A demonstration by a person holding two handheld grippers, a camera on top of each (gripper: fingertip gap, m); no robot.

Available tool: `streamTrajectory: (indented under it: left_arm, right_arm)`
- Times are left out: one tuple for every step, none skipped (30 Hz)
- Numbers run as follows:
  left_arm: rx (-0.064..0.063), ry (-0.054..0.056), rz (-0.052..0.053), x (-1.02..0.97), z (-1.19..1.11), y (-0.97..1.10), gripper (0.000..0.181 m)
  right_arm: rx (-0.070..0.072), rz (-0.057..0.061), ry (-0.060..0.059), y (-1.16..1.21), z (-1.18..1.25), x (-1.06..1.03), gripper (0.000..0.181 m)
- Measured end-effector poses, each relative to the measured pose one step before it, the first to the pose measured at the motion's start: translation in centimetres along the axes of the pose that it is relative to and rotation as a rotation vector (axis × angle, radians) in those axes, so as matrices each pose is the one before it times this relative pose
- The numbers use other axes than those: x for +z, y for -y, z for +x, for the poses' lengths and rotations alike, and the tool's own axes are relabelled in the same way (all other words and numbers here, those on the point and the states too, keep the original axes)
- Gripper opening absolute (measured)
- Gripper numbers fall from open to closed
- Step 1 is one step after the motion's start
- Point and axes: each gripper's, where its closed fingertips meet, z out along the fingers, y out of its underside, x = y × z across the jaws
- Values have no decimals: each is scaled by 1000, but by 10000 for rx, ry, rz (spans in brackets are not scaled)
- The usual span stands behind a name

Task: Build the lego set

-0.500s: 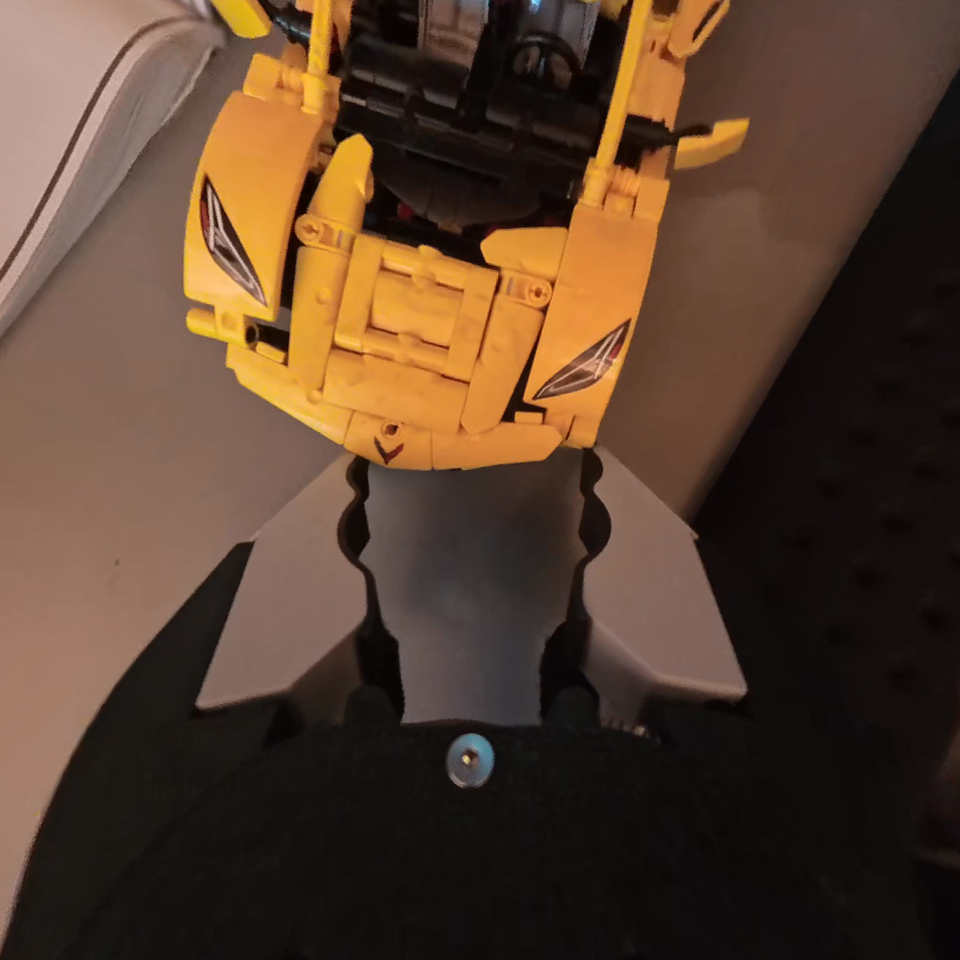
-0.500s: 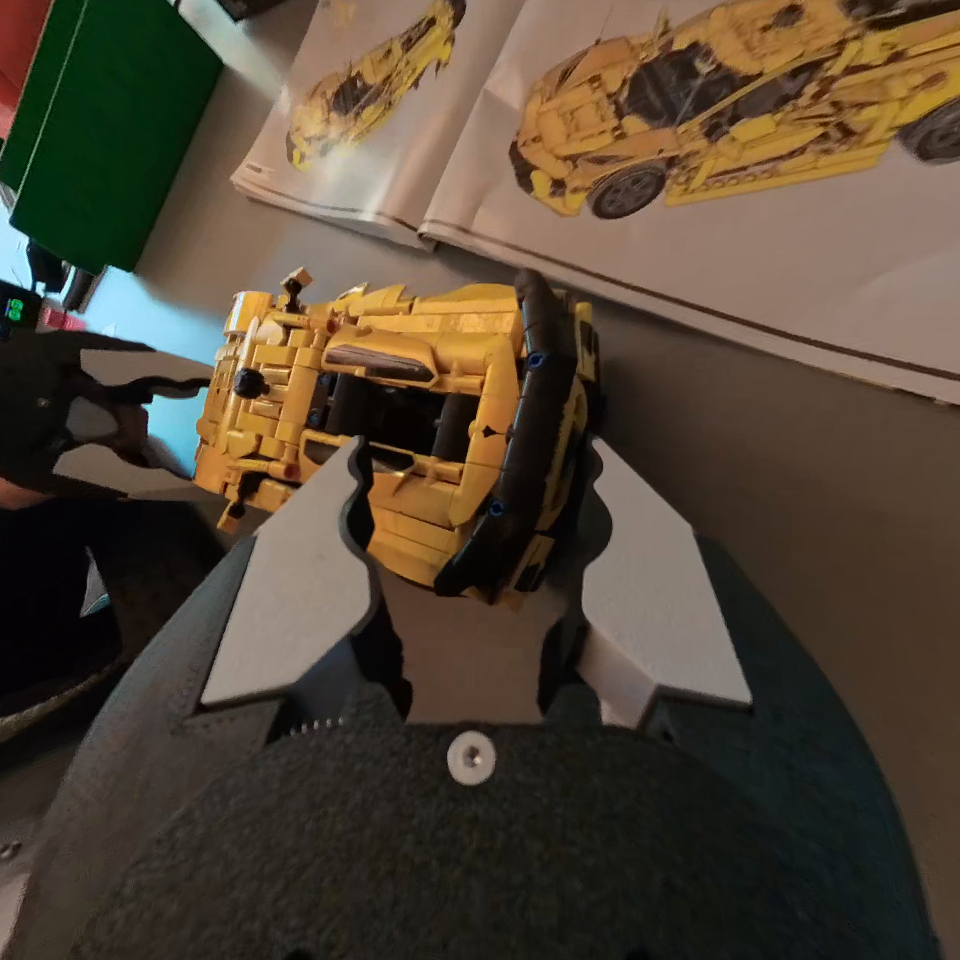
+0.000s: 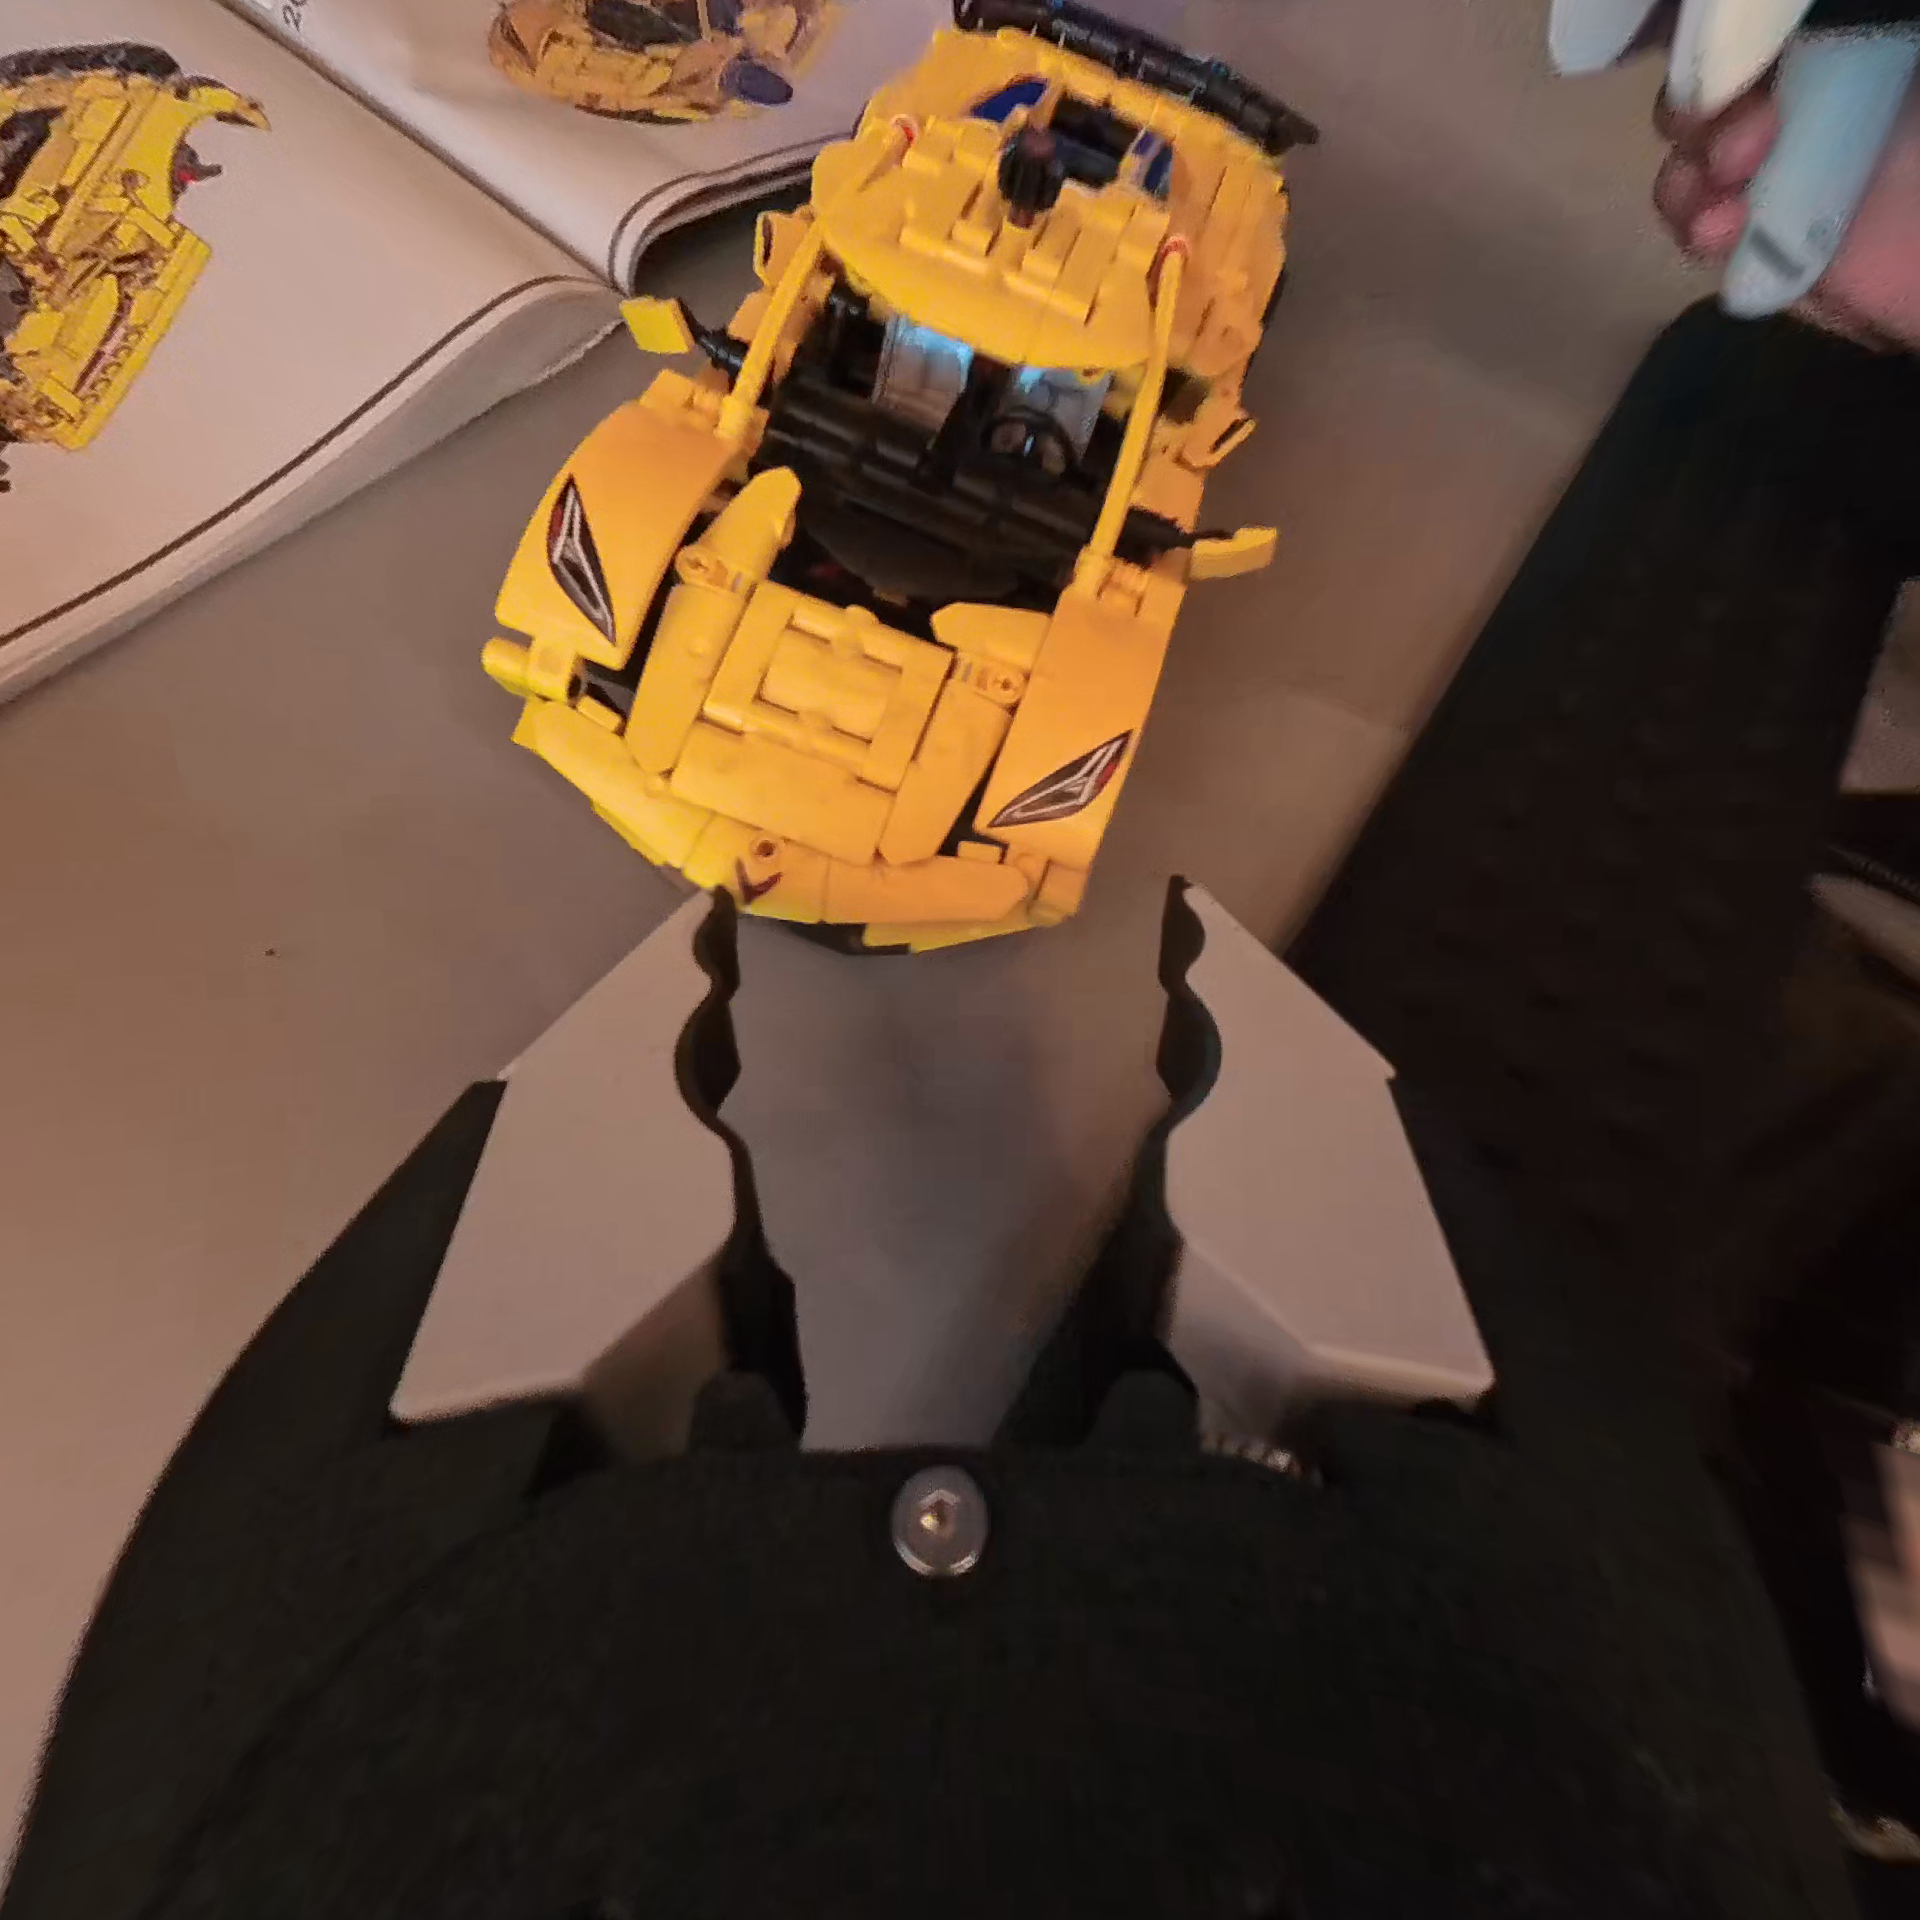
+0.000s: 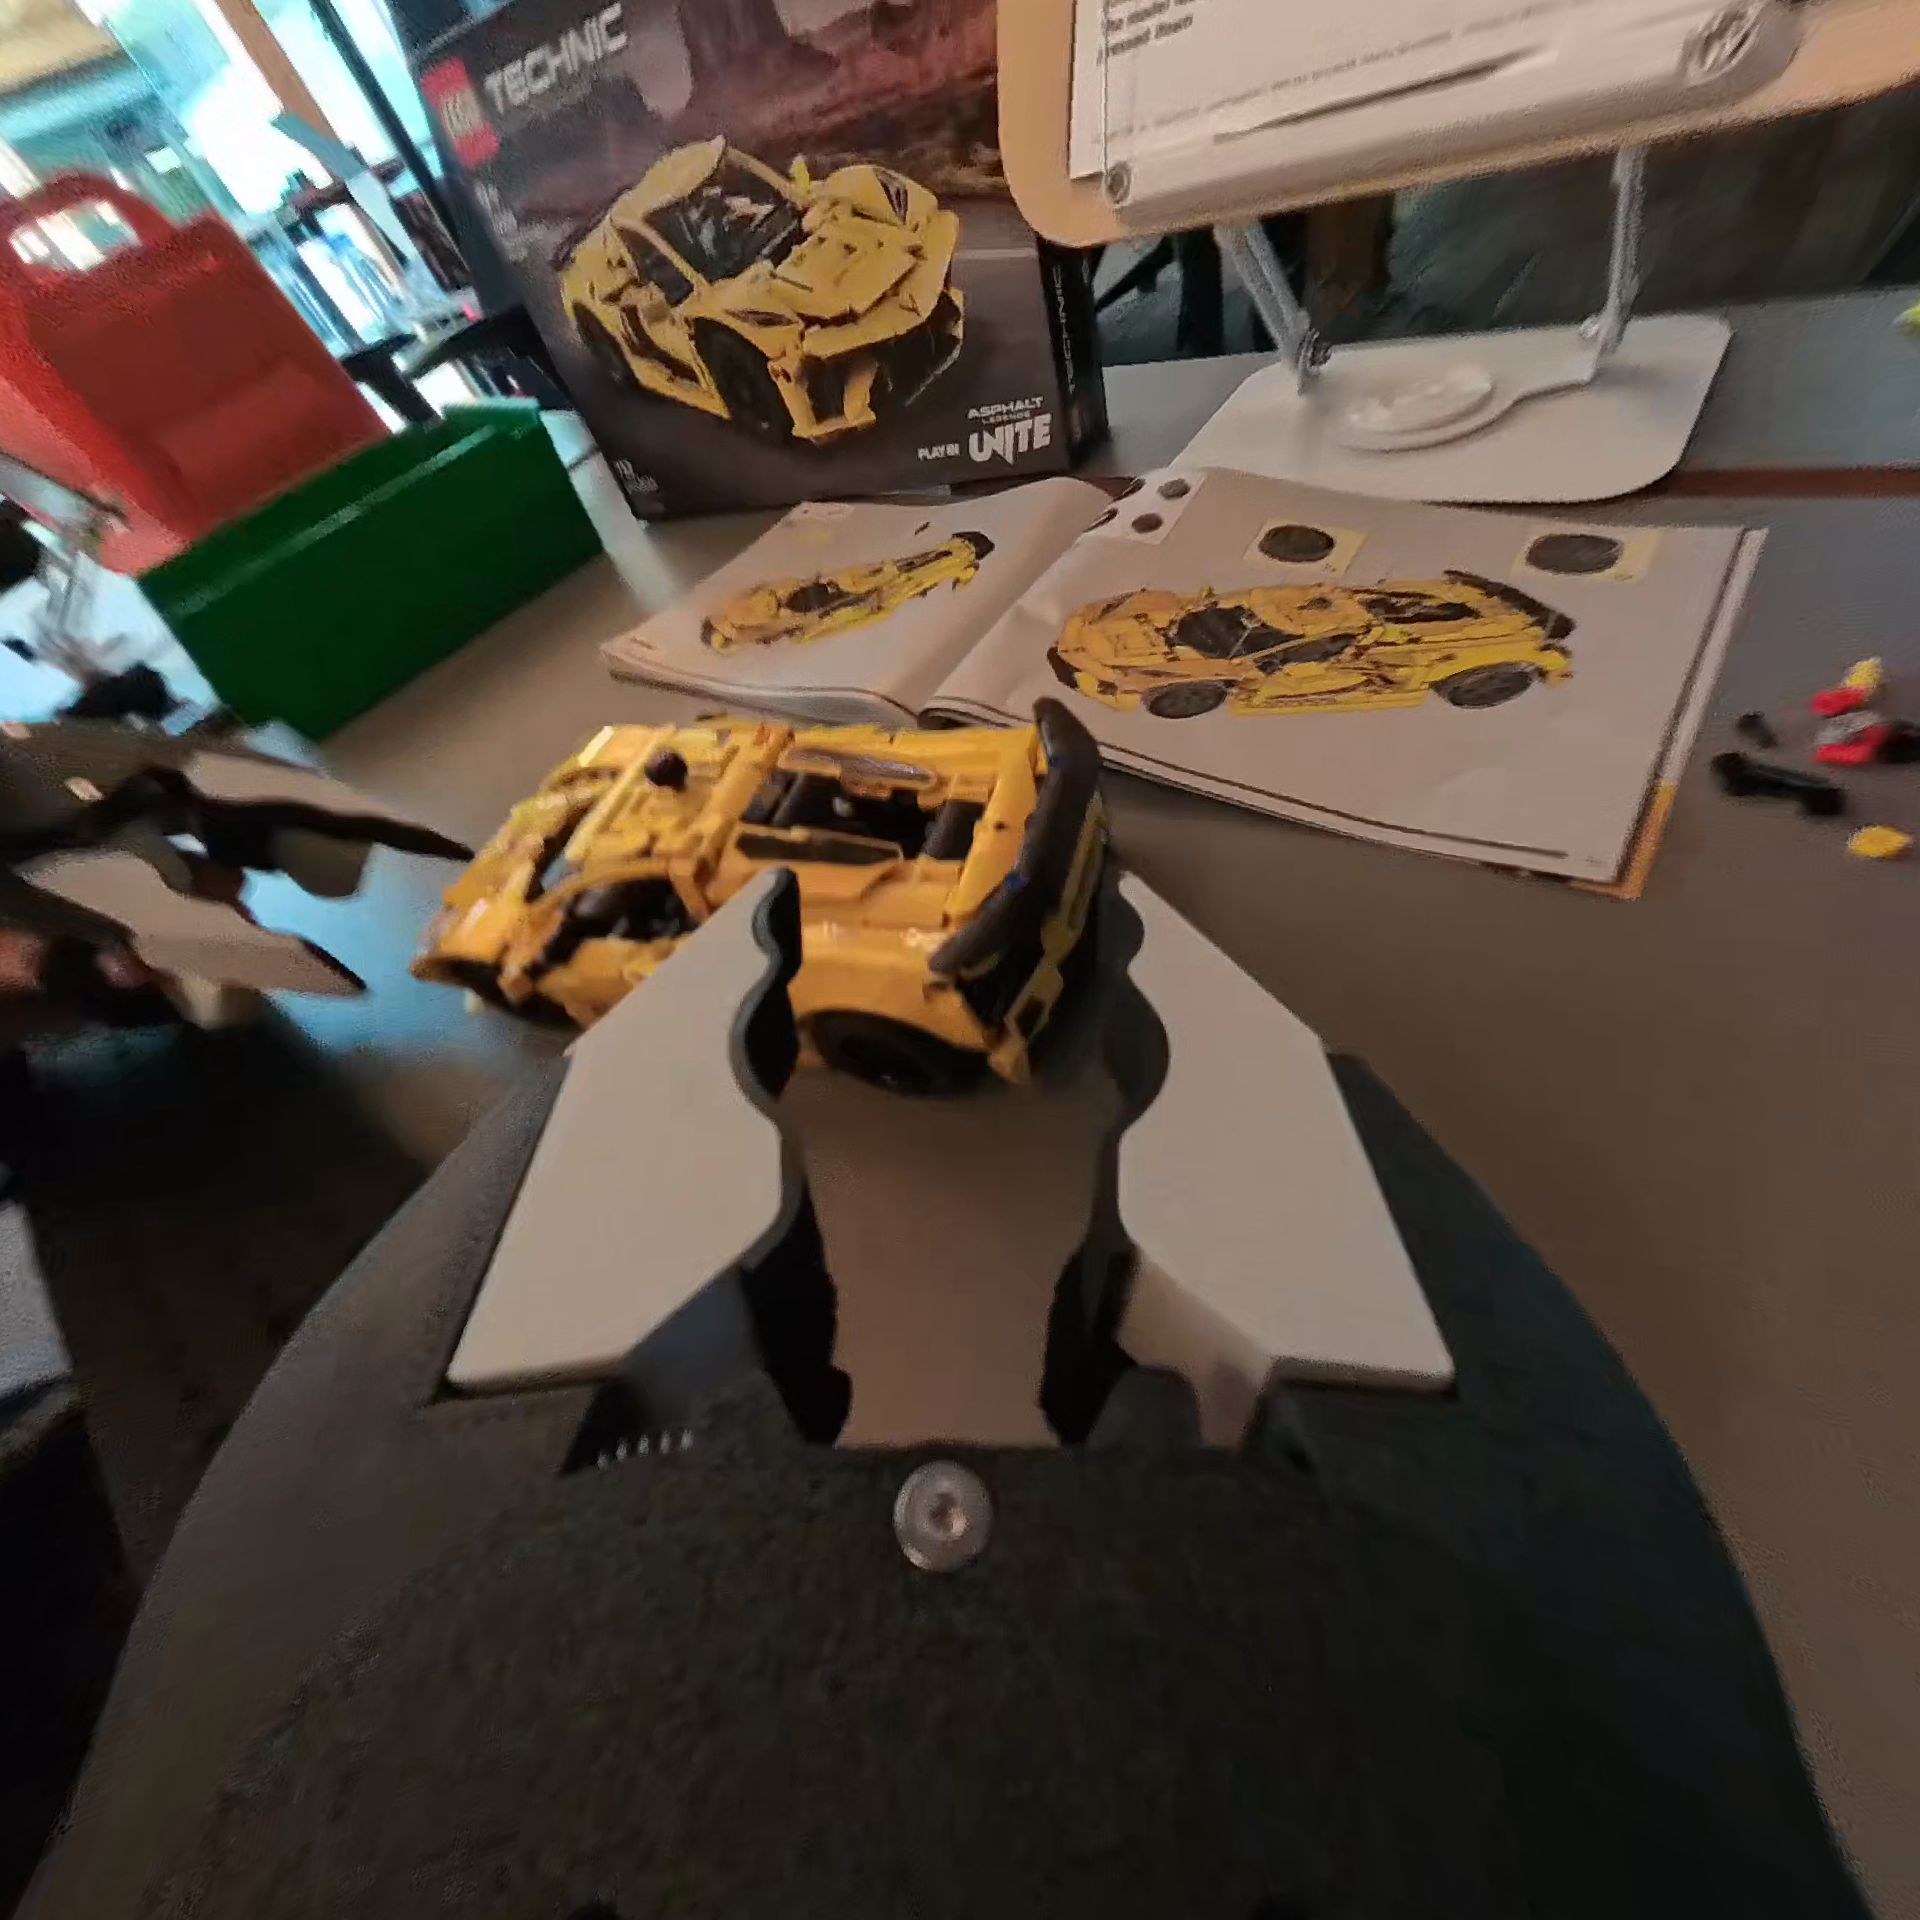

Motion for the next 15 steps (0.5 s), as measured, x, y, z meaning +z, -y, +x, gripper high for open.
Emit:
streamTrajectory:
  left_arm:
    - [-137, -26, 320, -420, 441, 337, 83]
    - [-121, 45, 386, -544, 342, 353, 83]
    - [-87, 144, 434, -625, 197, 339, 83]
    - [-39, 189, 521, -688, 153, 402, 83]
    - [8, 177, 527, -674, 169, 401, 83]
    - [62, 174, 387, -633, 116, 330, 83]
    - [86, 197, 213, -566, 20, 266, 83]
    - [128, 109, 104, -414, 26, 269, 83]
    - [105, 11, 32, -248, 17, 358, 83]
    - [67, -77, 42, -41, 13, 632, 83]
    - [110, -173, 101, 207, -30, 1005, 83]
    - [167, -139, 100, 530, -295, 1309, 82]
    - [170, 1, -39, 929, -753, 1378, 78]
    - [120, 118, -274, 1353, -1150, 1219, 74]
    - [38, 76, -484, 1804, -1261, 981, 70]
  right_arm:
    - [-500, 74, -288, -330, -36, -886, 57]
    - [-305, 32, -353, -360, 142, -863, 57]
    - [-214, 31, -232, -321, 118, -779, 56]
    - [-144, 53, -140, -209, 163, -680, 54]
    - [-68, 51, -130, -114, 368, -578, 53]
    - [66, -23, -121, -19, 557, -461, 53]
    - [195, -159, -35, -25, 662, -318, 54]
    - [203, -242, 35, 2, 742, -211, 55]
    - [261, -261, -65, 67, 979, -137, 56]
    - [296, -247, -51, 189, 1036, 18, 56]
    - [328, -314, -65, 228, 1088, 185, 57]
    - [424, -310, 3, 350, 958, 408, 56]
    - [488, -386, 50, 345, 846, 664, 56]
    - [511, -618, -5, 166, 851, 877, 54]
    - [419, -682, 38, 230, 680, 1051, 53]
